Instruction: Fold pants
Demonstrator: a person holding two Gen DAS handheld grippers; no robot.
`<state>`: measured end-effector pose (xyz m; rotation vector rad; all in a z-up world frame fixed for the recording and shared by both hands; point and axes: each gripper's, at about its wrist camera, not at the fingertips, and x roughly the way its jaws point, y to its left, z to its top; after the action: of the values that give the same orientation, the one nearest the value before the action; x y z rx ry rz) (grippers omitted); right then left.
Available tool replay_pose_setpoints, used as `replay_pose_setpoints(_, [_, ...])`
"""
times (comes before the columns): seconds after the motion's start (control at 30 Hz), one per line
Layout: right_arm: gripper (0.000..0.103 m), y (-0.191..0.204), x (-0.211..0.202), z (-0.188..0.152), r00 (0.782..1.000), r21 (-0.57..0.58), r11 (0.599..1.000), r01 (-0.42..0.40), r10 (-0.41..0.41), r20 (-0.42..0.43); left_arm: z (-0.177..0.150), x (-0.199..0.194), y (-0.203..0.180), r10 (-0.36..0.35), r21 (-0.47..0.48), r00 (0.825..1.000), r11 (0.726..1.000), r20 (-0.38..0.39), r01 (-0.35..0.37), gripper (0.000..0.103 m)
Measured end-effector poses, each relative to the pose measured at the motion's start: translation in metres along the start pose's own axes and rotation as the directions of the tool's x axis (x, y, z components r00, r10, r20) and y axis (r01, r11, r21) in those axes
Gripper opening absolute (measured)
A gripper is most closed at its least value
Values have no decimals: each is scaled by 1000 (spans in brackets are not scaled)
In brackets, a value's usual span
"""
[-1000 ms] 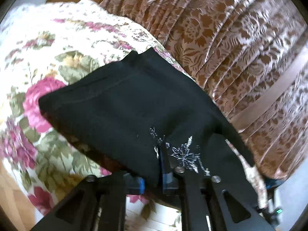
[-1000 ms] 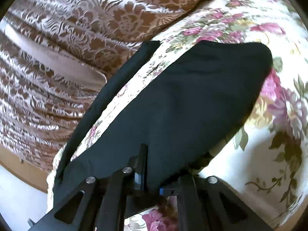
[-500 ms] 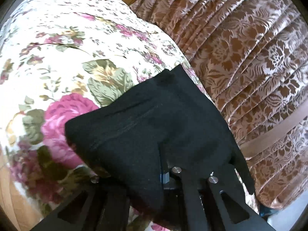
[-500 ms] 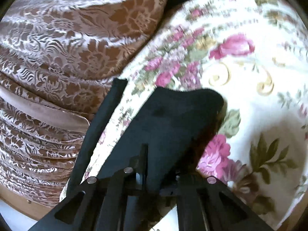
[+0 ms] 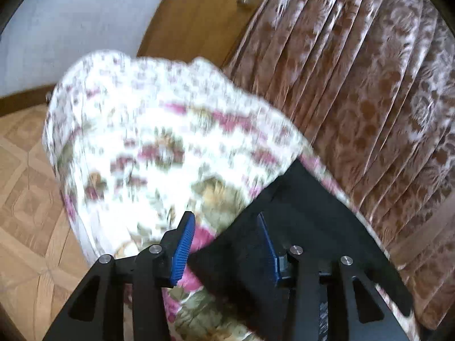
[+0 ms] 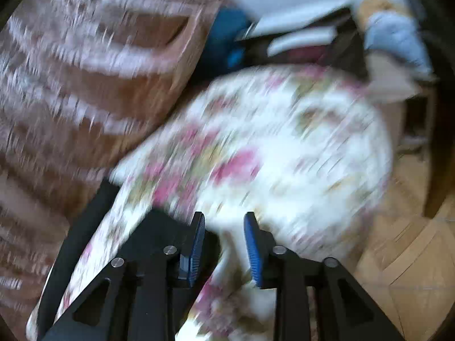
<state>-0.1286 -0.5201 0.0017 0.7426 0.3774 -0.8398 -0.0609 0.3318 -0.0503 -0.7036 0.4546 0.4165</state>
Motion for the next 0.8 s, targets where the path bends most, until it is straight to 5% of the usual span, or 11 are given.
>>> replay_pose_setpoints(0.13, [32,28,-19,11,996,-104,994,-30,38,77,-4,-5,-43,-61,107,997,993,36,57,71])
replay_pose_setpoints(0.3, [32,90,-3,-19,973,-256,941,-221,196,-120,-28,31,-120,-172,240,979,951,-106,194,75])
replay_pose_setpoints(0.43, [32,150,23,-74,902,-328,868,-373,255,-350,-54,78,-175,-150,319,958,920,-246,226,75])
replay_pose_setpoints(0.57, [32,198,52,-125,783,-318,803,-504,270,-561,-72,117,-208,-113,370,940,899,-321,234,75])
replay_pose_setpoints(0.67, [38,220,72,-133,757,-289,812,-508,260,-600,-81,138,-214,-83,411,944,886,-320,217,83])
replay_pose_setpoints(0.8, [47,239,106,-122,754,-229,840,-493,281,-593,-89,138,-204,-141,376,936,888,-324,264,89])
